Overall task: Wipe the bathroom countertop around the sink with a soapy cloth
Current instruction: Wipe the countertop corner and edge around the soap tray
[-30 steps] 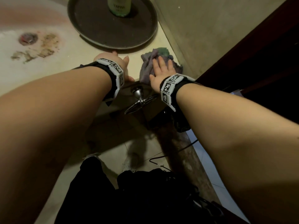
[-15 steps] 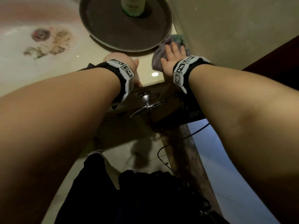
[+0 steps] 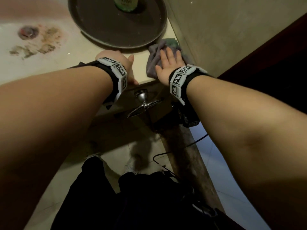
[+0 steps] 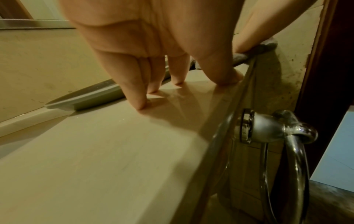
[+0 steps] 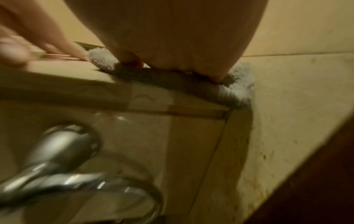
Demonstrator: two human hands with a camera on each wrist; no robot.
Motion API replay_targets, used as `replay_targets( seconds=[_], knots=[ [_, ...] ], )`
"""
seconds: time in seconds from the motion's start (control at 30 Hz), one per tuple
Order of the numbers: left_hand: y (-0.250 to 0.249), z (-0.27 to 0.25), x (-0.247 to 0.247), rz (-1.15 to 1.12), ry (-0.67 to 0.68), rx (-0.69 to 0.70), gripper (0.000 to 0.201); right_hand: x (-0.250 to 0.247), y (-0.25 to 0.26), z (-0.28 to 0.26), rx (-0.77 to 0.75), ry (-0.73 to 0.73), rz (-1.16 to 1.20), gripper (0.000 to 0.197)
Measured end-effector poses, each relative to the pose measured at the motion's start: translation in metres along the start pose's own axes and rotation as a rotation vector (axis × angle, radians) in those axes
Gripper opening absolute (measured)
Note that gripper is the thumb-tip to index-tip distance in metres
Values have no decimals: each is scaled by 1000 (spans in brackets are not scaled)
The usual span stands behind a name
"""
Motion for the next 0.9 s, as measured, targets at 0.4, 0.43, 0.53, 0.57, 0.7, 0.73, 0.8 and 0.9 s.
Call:
replay_targets(
  seconds=[0.4,0.43,0.53,0.57,0.7,0.73,0.8,0.9],
  knots=[
    [2,-5,3,-11,0,-12,92,21,20,-32,-134,-2,41,59],
    [1,-6,3,-8,4,-10,91,21,16,-30,-136,-1,37,58],
    [2,-6,4,-12,14,-21,90,14,-5,-18,-84,-2,49,57],
    [2,-7,4,-17,20,-24,90,11,-13,-14,-58,4,53,57],
    [2,-6,3,-22,24,-27,92,5,-21,0,-5,12,89,57],
    [1,-6,3,-18,21,-26,93,3,-20,3,3,0,101,57],
    [1,-6,2,-14,20,-23,93,-3,-15,11,7,-7,107,58],
    [1,-6,2,-9,21,-25,93,-8,-11,21,6,-3,100,58]
  ],
)
Point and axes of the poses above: each hand's wrist, its own z-axis towards the middle knuckle, its own x-axis out of the palm, y = z × x, the point moved 10 cm from there along z, towards the middle knuckle, and after that the axes turned 3 degrees about -y, right-handed, at the moved point
